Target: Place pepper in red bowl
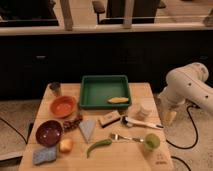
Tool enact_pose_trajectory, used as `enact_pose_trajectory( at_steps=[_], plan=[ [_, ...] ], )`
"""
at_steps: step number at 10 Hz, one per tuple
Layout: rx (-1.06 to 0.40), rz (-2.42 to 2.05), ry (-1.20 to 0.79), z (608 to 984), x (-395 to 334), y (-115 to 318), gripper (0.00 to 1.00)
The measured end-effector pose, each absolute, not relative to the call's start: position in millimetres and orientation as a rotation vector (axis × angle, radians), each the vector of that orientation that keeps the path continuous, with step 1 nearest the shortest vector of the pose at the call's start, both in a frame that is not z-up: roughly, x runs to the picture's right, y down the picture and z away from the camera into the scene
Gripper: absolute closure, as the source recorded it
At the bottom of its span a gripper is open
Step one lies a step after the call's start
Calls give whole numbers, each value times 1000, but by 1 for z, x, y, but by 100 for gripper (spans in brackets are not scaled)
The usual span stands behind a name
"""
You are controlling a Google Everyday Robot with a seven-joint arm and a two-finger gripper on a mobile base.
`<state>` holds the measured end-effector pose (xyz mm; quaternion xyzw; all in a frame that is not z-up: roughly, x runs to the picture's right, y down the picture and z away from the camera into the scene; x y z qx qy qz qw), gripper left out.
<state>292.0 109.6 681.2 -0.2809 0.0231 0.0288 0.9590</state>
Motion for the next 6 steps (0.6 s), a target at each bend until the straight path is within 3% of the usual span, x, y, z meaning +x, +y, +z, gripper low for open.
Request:
enact_pose_trajectory(
  at_steps=[6],
  plan=[
    [-572,49,40,681,286,117,20]
  ],
)
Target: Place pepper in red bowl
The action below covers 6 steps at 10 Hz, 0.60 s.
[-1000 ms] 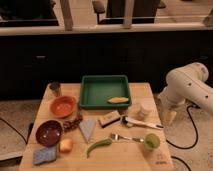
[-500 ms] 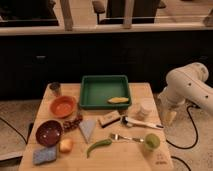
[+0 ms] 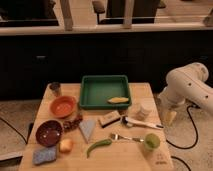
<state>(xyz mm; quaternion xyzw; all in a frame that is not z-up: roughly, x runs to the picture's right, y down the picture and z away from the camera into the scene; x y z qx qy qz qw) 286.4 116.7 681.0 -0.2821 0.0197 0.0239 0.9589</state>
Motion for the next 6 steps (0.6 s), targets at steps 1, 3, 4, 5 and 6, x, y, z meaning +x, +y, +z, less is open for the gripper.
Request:
enact_pose_trajectory(
  at_steps=[1,3,4,5,6],
  plan=[
    [-574,45,33,679,279,123,20],
    [-575,36,27,679,272,126,20],
    [-575,34,27,679,272,127,20],
    [-576,29,24,679,272,130,20],
    [-579,20,18,677,266,136,20]
  ],
)
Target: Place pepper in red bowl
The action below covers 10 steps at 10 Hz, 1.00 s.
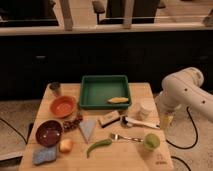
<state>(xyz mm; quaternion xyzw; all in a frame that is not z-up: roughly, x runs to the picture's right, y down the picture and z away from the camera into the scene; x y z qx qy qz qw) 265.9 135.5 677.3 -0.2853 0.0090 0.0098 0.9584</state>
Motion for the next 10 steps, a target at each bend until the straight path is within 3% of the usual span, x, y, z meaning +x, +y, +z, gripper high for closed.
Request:
enact_pose_trajectory(
  at_steps=[10],
  plan=[
    [-586,-42,-32,661,219,176,20]
  ],
)
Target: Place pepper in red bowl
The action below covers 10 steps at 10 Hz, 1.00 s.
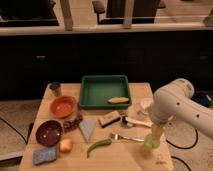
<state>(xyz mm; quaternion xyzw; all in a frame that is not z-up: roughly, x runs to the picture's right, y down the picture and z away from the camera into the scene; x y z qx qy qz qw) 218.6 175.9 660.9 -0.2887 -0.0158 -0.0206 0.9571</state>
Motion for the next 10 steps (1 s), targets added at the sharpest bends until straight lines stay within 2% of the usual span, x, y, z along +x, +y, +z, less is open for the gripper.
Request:
enact_pose_trajectory(
  at_steps=[10],
  plan=[
    [-585,-132,-98,650,154,216,20]
  ],
)
